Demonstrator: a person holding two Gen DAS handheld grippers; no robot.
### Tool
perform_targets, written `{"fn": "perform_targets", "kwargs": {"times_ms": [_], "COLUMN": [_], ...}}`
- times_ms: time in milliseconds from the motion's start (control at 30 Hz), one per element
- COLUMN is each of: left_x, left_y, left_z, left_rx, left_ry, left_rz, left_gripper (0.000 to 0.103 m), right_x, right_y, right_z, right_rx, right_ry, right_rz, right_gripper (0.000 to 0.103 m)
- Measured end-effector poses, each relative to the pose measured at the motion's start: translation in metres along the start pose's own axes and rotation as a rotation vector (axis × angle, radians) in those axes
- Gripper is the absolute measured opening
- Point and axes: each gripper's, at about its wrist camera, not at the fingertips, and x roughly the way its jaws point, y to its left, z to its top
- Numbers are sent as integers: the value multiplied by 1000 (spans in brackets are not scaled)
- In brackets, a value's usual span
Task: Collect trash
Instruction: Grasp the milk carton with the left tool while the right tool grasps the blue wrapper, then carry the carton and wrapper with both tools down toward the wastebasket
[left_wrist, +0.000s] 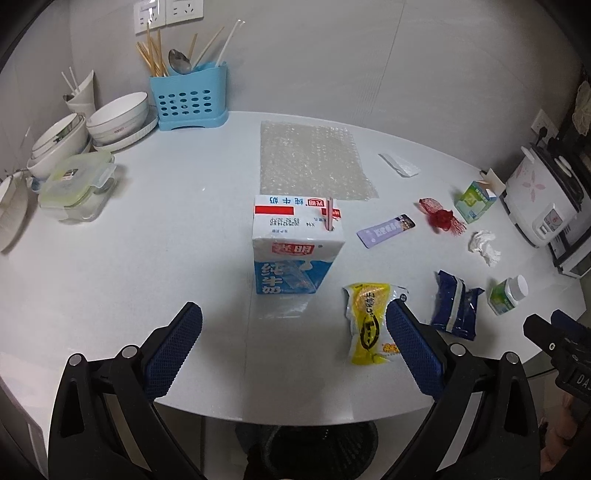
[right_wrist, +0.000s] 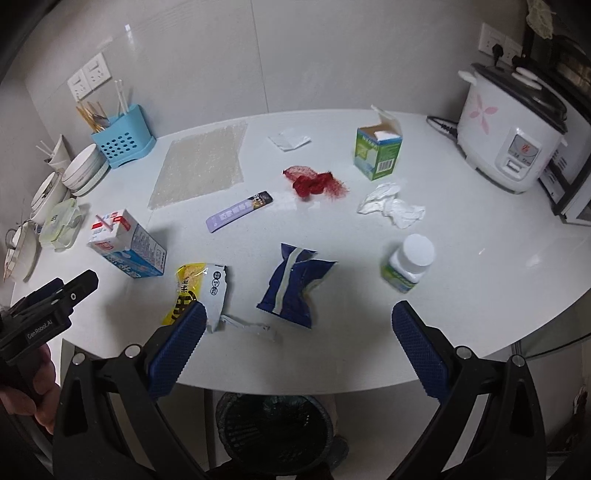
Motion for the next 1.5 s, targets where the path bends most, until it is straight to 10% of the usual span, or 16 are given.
{"fn": "perform_targets", "kwargs": {"times_ms": [633, 1133, 1500], "left_x": [85, 101, 75], "left_y": [11, 14, 21], "left_z": [32, 47, 42], "left_rx": [20, 104, 80], "left_ry": [56, 69, 41], "left_rz": [27, -8, 8], "left_gripper": [93, 62, 62], "right_x": [127, 141, 110], "right_y": [-1, -7, -15], "right_z": [27, 28, 24], "right_rx": [246, 330, 263], "right_ry": [258, 296, 259], "right_rz": [-117, -169, -140], "right_gripper": [75, 29, 26]}}
